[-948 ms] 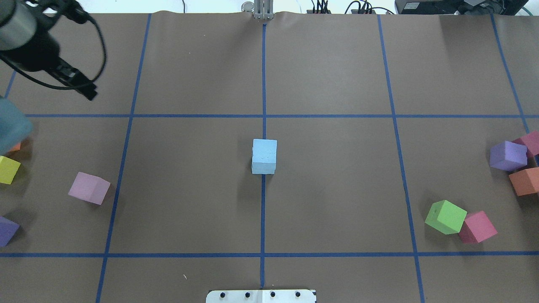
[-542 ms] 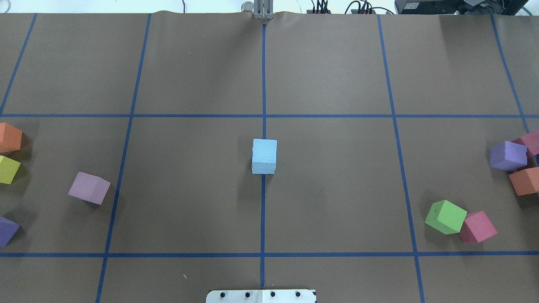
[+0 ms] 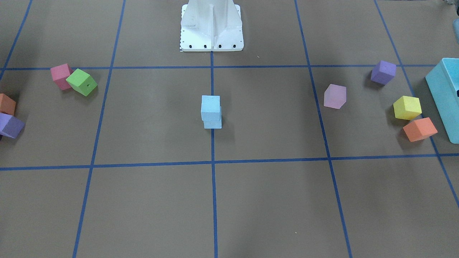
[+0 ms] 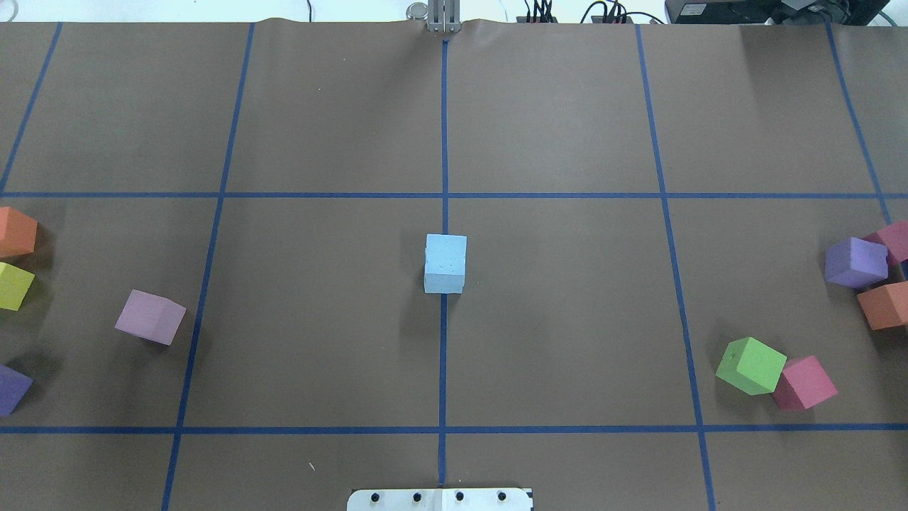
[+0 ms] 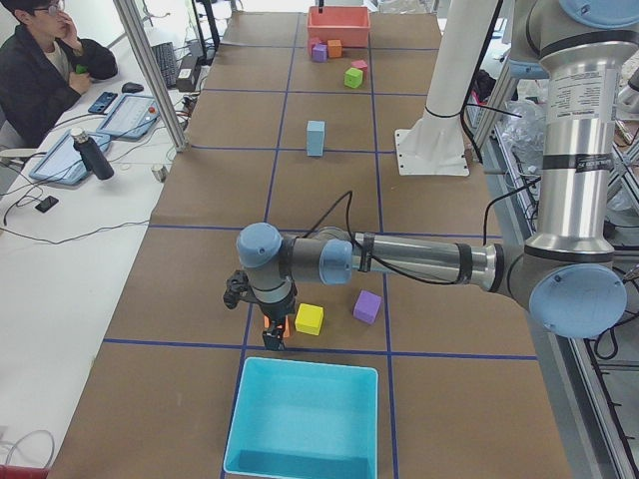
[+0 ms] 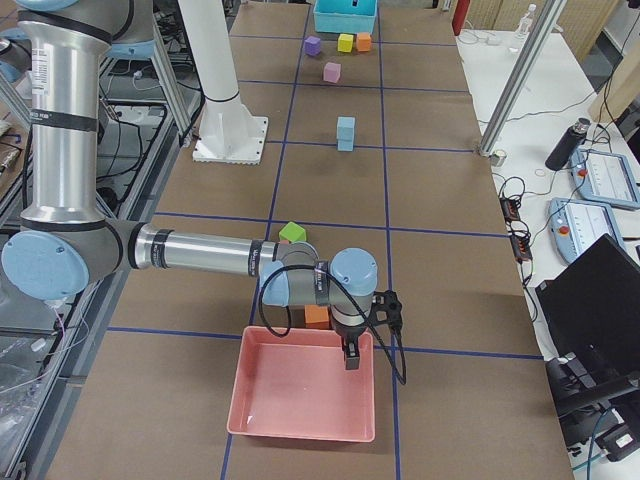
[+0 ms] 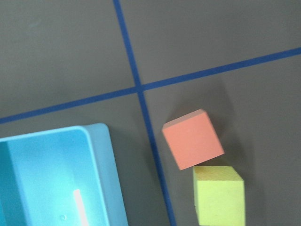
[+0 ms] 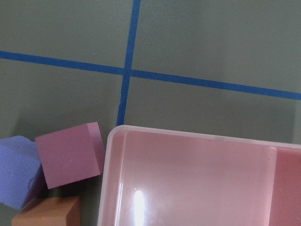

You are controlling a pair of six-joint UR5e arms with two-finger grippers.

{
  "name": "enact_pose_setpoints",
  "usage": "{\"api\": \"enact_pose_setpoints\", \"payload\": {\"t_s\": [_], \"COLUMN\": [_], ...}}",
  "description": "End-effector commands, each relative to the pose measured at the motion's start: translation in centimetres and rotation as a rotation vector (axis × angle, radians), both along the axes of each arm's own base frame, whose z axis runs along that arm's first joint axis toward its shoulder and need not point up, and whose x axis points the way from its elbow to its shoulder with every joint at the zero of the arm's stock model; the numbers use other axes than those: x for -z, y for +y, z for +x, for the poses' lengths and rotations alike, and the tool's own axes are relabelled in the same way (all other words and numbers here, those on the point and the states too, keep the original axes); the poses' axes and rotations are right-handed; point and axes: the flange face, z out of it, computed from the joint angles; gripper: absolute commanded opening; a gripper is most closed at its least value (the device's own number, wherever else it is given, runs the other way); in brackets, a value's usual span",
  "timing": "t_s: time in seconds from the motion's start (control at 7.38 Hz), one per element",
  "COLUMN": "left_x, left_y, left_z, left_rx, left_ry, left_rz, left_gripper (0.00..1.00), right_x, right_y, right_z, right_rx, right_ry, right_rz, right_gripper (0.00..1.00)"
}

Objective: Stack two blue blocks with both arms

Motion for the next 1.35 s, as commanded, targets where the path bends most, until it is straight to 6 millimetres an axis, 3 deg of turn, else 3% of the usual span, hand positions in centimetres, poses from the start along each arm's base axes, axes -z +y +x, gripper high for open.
{"api": "enact_pose_setpoints", "payload": {"t_s": [0.0, 0.41, 1.22], "left_x": [-1.0, 1.2, 0.6], "left_y": [2.1, 3.6, 4.6], "left_z": [-2.8, -4.9, -4.9], "left_rx": [0.07, 0.121, 0.124], "left_ry": [0.08, 0.099, 0.099], "left_rz": [-0.005, 0.028, 0.014], "left_gripper": [0.98, 0.98, 0.98], "right_x": [0.2, 0.4, 0.5], "right_y": [-0.1, -0.1, -0.2], "right_z": [0.0, 0.0, 0.0], "right_rx": [0.0, -0.002, -0.003], "right_ry": [0.0, 0.0, 0.0], "right_rz": [0.005, 0.006, 0.007], "right_gripper": [1.0, 1.0, 1.0]}}
